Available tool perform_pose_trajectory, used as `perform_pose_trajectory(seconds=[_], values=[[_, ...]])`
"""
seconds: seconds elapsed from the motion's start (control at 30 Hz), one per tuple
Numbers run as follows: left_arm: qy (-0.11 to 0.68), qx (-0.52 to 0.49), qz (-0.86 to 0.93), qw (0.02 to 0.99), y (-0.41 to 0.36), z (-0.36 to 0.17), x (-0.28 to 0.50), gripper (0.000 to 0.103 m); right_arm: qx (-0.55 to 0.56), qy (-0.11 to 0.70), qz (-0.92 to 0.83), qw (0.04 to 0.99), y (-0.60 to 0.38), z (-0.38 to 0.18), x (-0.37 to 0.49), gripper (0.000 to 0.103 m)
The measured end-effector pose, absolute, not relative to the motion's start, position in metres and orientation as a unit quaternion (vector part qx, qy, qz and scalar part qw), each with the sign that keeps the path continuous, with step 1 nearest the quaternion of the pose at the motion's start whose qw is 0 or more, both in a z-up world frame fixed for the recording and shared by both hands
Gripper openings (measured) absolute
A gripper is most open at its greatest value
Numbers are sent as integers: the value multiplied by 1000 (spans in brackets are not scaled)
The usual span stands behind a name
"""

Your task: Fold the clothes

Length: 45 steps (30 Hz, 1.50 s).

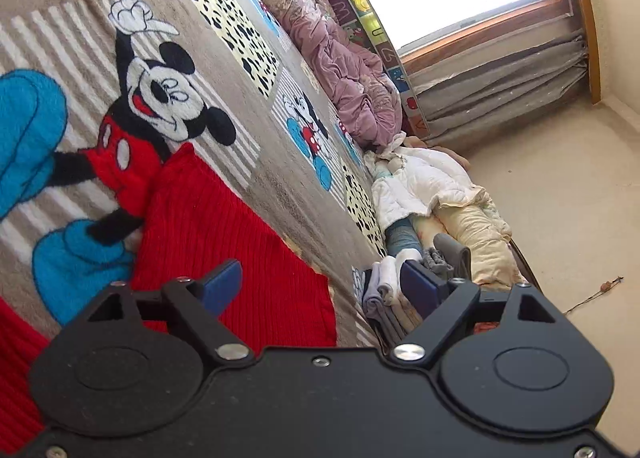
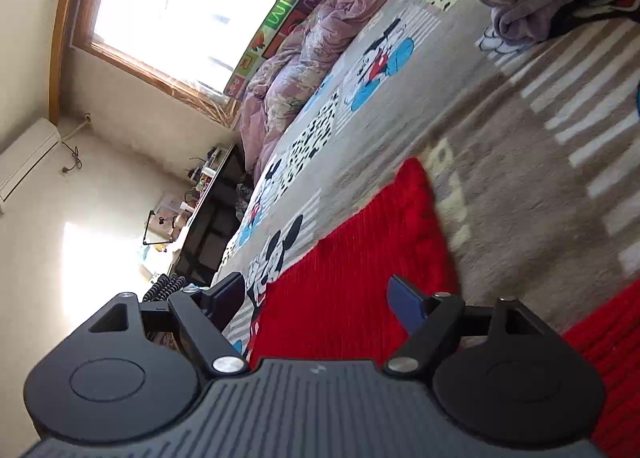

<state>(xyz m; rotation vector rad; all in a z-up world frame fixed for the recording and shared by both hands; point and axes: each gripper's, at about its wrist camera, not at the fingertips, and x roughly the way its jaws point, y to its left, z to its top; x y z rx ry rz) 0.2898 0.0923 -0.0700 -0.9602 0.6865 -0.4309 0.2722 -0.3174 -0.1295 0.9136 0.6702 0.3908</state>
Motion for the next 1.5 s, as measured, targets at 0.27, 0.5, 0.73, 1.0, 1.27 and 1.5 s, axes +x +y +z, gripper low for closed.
perform_pose_trajectory(seconds=[0.27,0.5,0.73,1.0,1.27,1.5], values=[[345,-436,-150,817,96,-92,282,87,416,321,109,843,-329,-139,260,84],[365,-453,-162,797,80,-119,303,90,406,345,112,839,-322,-146,280,83],[329,-435,-186,817,90,-94,282,90,358,343,144,856,-299,-143,245,80],[316,-305,-213,873,44,-71,207,74,272,318,201,886,-262,-130,162,62],[383,-159,-196,888,1,-114,136,19,81,315,214,921,-210,-127,93,39],[397,-185,-206,875,7,-129,117,17,43,308,230,922,-202,-133,60,38]])
